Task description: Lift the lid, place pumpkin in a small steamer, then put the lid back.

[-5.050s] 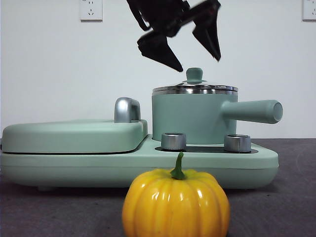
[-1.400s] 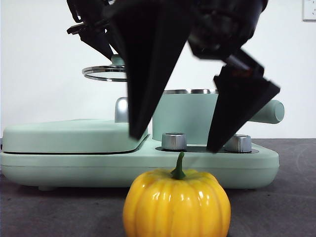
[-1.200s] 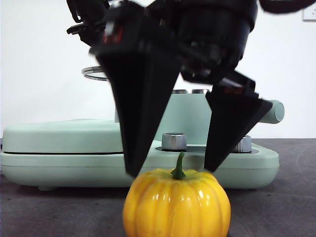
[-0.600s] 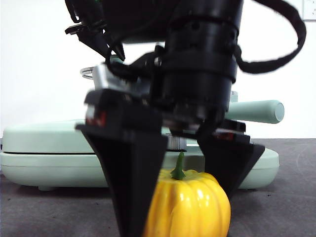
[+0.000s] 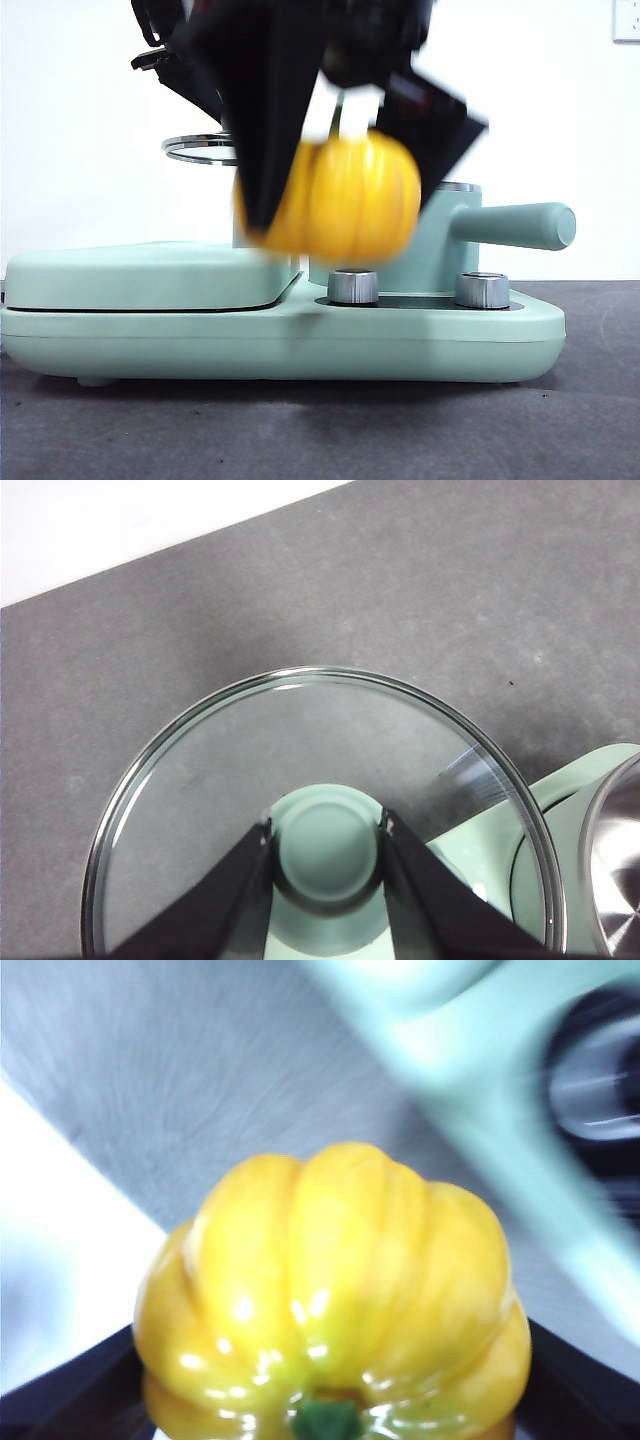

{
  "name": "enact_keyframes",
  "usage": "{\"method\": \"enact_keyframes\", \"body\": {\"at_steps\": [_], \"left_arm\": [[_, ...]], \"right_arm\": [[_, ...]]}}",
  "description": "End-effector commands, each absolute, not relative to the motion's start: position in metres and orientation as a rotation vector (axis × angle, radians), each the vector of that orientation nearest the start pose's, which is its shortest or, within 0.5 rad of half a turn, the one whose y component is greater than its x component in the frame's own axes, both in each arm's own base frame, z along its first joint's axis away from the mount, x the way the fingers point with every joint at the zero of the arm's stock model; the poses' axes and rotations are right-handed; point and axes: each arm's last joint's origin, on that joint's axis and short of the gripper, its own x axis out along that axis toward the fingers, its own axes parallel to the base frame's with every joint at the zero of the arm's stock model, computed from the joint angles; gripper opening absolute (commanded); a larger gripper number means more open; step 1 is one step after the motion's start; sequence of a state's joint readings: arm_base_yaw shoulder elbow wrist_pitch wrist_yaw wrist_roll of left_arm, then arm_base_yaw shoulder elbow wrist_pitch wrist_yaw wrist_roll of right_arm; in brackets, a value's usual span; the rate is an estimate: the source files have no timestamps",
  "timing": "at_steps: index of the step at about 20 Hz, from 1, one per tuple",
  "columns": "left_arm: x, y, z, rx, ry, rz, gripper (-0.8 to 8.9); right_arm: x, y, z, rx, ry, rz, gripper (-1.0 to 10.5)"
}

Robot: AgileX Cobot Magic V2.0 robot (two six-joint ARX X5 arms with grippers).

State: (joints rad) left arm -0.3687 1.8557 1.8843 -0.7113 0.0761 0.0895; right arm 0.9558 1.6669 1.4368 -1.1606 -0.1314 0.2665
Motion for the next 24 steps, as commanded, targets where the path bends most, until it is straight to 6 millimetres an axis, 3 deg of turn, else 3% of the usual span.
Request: {"method": "enact_keyframes", "body": {"at_steps": [1, 5, 10, 14, 17, 21, 24], "left_arm": [[0.383, -0.149, 0.381, 0.178, 0.589, -0.457, 0.11], [0.383, -0.148, 0.381, 0.177, 0.589, -0.455, 0.11], [0.383, -0.148, 0.381, 0.176, 0.589, -0.455, 0.11], [0.383, -0.148, 0.381, 0.176, 0.589, -0.455, 0.11], [0.383, -0.148, 0.381, 0.176, 0.589, -0.455, 0.11], [0.383, -0.148, 0.381, 0.176, 0.589, -0.455, 0.11], [0.383, -0.148, 0.381, 0.175, 0.589, -0.455, 0.11]], "right_arm": [[0.197, 0.254, 0.306, -0.365, 1.349, 0.724, 2.7], [0.240, 0.227, 0.345, -0.300, 1.249, 0.653, 2.7], [0.291, 0.204, 0.359, -0.257, 1.191, 0.584, 2.7], [0.324, 0.203, 0.343, -0.258, 1.215, 0.557, 2.7], [0.344, 0.209, 0.320, -0.274, 1.265, 0.545, 2.7], [0.361, 0.215, 0.289, -0.326, 1.310, 0.506, 2.7], [0.366, 0.219, 0.278, -0.333, 1.328, 0.506, 2.7]]}}
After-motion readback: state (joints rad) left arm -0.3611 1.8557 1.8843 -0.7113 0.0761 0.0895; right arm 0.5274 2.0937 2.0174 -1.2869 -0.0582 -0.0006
